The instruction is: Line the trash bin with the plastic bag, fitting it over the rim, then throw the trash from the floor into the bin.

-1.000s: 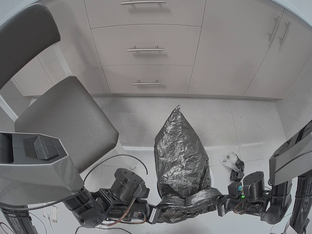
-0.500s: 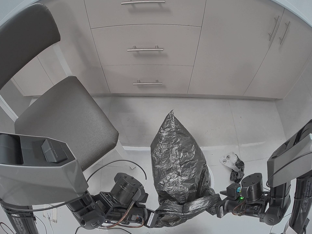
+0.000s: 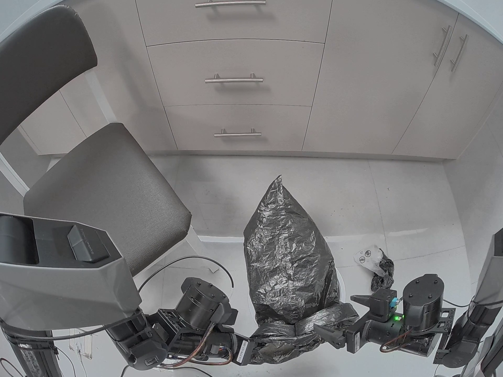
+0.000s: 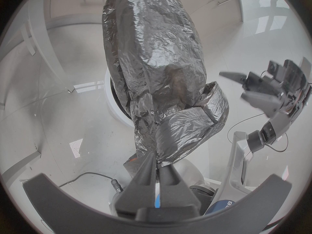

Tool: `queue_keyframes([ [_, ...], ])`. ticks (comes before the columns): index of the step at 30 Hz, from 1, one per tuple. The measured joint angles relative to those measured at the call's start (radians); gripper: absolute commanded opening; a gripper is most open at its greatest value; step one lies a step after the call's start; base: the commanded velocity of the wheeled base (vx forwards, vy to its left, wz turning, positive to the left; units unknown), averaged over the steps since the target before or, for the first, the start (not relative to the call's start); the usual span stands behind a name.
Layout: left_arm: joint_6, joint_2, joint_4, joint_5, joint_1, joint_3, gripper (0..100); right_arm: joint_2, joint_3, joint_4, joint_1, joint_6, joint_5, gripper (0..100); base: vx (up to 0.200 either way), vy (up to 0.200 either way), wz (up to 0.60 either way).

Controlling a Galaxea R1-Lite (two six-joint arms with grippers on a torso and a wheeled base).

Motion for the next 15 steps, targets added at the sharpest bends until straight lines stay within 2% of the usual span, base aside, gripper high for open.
queue_keyframes([
  [2,0.000,0.000,-0.002,0.000,0.000,0.002,0,-0.046,-0.048,0.025,0.028,0.000,-0.034,100,0.000,0.000,0.00],
  [7,0.001,-0.001,-0.007,0.001,0.000,0.006,0,-0.094,-0.201,0.096,0.039,-0.001,-0.089,100,0.000,0.000,0.00],
  [15,0.001,-0.005,-0.030,0.003,-0.003,0.021,0,-0.105,-0.579,0.369,0.002,-0.006,-0.133,100,0.000,0.000,0.00],
])
